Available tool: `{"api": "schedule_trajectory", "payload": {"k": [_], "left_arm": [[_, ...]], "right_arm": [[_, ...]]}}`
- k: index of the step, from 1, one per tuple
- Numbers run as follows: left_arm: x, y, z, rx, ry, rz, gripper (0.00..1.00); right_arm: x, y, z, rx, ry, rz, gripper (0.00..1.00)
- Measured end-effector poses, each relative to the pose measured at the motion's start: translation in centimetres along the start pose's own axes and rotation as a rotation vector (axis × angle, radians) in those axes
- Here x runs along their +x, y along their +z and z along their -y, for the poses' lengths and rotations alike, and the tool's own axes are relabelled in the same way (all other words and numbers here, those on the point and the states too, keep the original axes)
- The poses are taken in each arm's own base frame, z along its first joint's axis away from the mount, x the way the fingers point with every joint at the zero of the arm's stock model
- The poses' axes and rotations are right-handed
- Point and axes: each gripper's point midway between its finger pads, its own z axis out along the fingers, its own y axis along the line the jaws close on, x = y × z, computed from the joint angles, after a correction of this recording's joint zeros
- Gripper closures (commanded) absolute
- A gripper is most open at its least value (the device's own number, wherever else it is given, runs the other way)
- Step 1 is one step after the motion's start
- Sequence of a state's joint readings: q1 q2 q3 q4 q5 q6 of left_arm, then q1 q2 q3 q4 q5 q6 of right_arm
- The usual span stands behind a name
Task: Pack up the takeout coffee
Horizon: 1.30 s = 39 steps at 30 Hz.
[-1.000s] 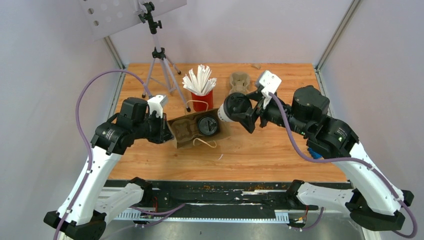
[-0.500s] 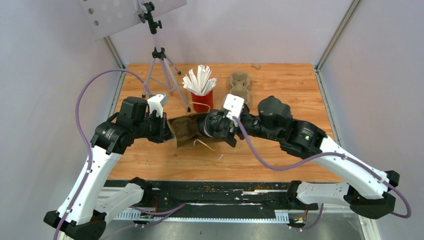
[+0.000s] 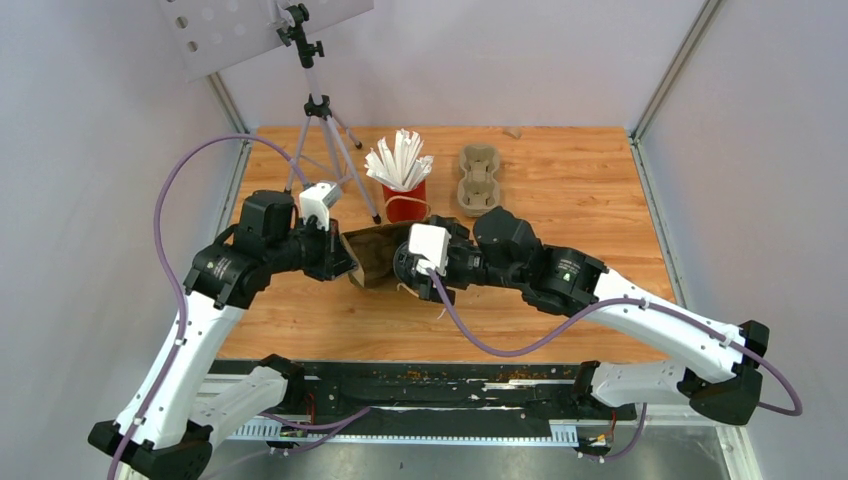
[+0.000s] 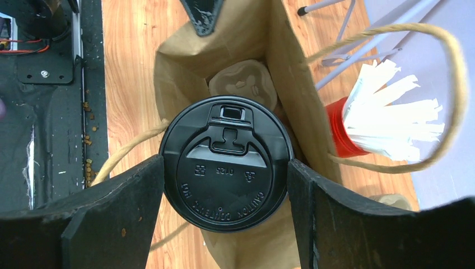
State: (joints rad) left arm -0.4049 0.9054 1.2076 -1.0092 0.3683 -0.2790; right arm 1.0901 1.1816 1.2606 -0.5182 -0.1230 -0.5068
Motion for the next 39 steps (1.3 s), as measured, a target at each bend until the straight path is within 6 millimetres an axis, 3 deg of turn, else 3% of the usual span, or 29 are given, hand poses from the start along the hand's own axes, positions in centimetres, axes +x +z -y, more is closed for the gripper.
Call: {"api": "schedule_trajectory", "payload": {"k": [7, 12, 22, 30, 39], "left_arm": [[-0.8, 0.5, 1.4, 0.086, 0.012, 0.021, 1.00], [-0.4, 0.4, 1.2, 0.075, 0.007, 0.011, 0.98], [1.0, 0.2, -0.4, -0.008, -0.005, -0.039, 0.93], [1.8, 0.1, -1.7, -0.087, -0.021, -0.089, 0.89], [2.2, -0.6, -2.8, -0.170, -0.055, -0.105, 0.76]], "right_arm": [[-0.7, 0.0, -1.8, -0.047, -0.040, 0.014, 0.30], [-0.5, 0.5, -2.3, -0.059, -0.071, 0.021, 0.30], [1.2, 5.5, -2.2, -0.083, -0.224, -0.004, 0.30], [0.3, 6.7, -1.4, -0.054, -0.321, 0.051, 0.29], [1.7, 9.0, -1.4, -0.087, -0.385, 0.036, 0.30]]}}
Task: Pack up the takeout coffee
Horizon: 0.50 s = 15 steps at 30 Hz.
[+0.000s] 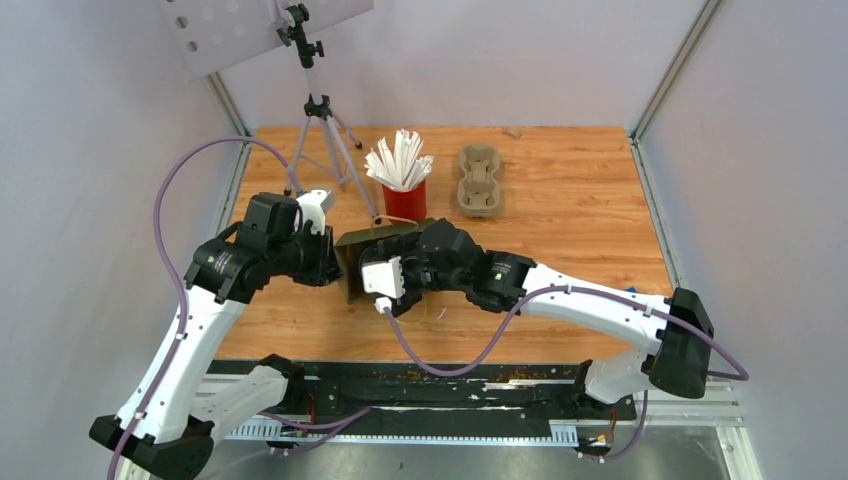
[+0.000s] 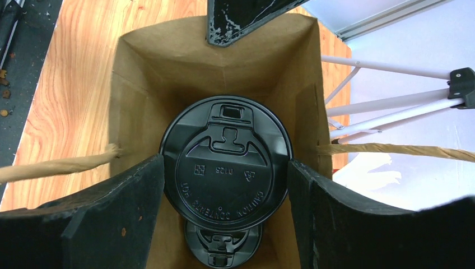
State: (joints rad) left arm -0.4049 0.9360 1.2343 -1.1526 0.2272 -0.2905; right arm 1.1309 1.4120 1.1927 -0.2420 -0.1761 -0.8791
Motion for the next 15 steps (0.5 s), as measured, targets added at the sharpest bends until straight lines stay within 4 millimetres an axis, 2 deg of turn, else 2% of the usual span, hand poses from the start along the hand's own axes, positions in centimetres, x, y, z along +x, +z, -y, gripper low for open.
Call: {"api": "schedule_trajectory", "payload": {"k": [9, 15], "left_arm": [[-0.1, -0.3, -0.1, -0.021, -0.051, 0.013, 0.67], [-0.1, -0.6, 0.3, -0.008, -0.100, 0.025, 0.62]], "right_arm": [[0.2, 0.6, -0.4, -0.025, -0.039, 0.005, 0.30], [0.8, 1.8, -0.8, -0.039, -0.049, -0.002, 0.30]]}}
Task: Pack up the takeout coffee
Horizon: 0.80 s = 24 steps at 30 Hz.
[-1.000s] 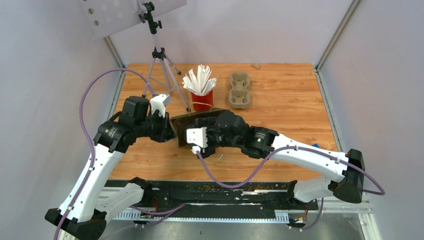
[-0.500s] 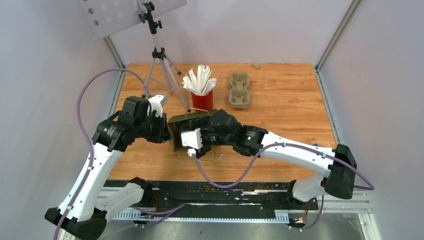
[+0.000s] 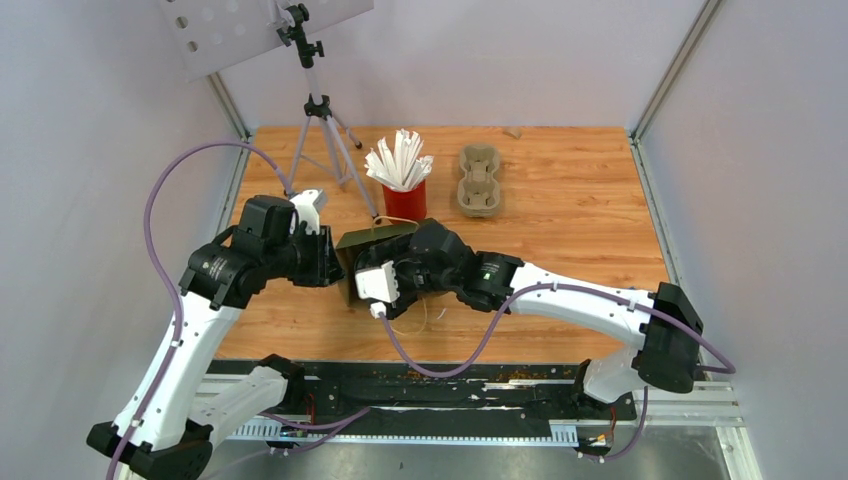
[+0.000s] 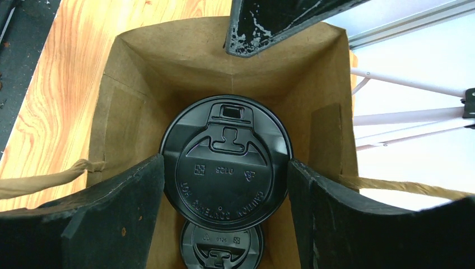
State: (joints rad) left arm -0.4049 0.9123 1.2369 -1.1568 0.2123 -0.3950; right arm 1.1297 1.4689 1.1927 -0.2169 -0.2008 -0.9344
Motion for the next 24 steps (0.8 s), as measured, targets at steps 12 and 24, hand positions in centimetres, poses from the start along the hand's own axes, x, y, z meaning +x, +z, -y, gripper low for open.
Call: {"api": "schedule_trajectory", "payload": {"k": [12, 24], "left_arm": [[0.6, 0.3, -0.2, -0.015, -0.034, -0.035, 0.77], [0.8, 0.7, -1.1, -0.052, 0.012, -0.054, 1.00]], "right_arm": [[0.3, 1.2, 0.1, 0.000, -0.020, 0.007, 0.30], [1.1, 2.4, -0.3, -0.021, -0.022, 0.012, 0.30]]}}
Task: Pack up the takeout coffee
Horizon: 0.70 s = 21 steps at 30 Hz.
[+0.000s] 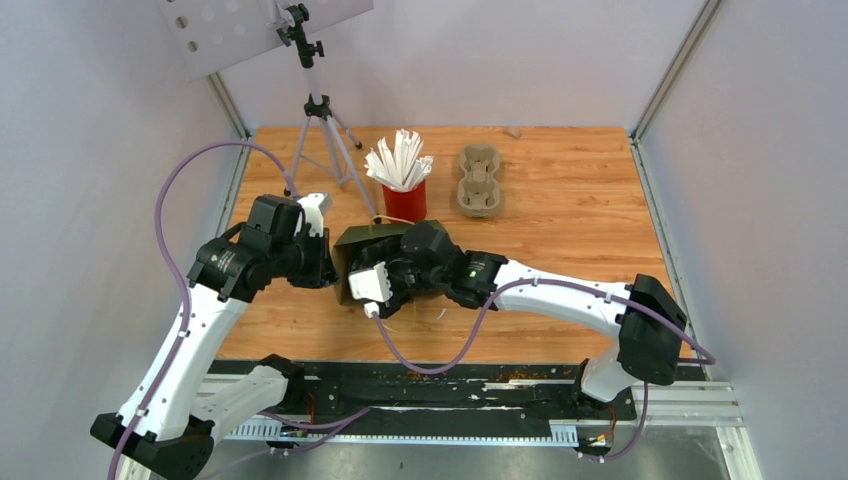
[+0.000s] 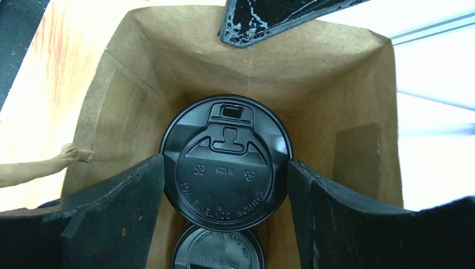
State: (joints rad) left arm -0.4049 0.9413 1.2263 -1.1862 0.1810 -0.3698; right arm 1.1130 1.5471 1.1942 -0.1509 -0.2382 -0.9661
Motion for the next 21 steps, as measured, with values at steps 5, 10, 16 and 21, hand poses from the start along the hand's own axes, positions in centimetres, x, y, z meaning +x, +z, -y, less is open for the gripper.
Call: {"api": "schedule_trajectory", "payload": {"k": [5, 10, 16, 21], "left_arm": [[0.3, 0.2, -0.2, -0.004, 0.016, -0.012, 1.00], [0.3, 0.2, -0.2, -0.002, 0.022, -0.011, 1.00], [0.2, 0.1, 0.1, 0.011, 0.020, -0.009, 1.00], [0.1, 0.1, 0.3, 0.025, 0.015, -0.006, 1.00]], "right_arm": [[0.9, 1.1, -0.4, -0.014, -0.009, -0.016, 0.31], [1.6, 2.0, -0.3, -0.016, -0.025, -0.029, 0.31], [2.5, 1.9, 0.8, 0.011, -0.047, -0.042, 0.31], [3.6, 1.8, 1.5, 0.024, -0.063, -0.060, 0.31]]}}
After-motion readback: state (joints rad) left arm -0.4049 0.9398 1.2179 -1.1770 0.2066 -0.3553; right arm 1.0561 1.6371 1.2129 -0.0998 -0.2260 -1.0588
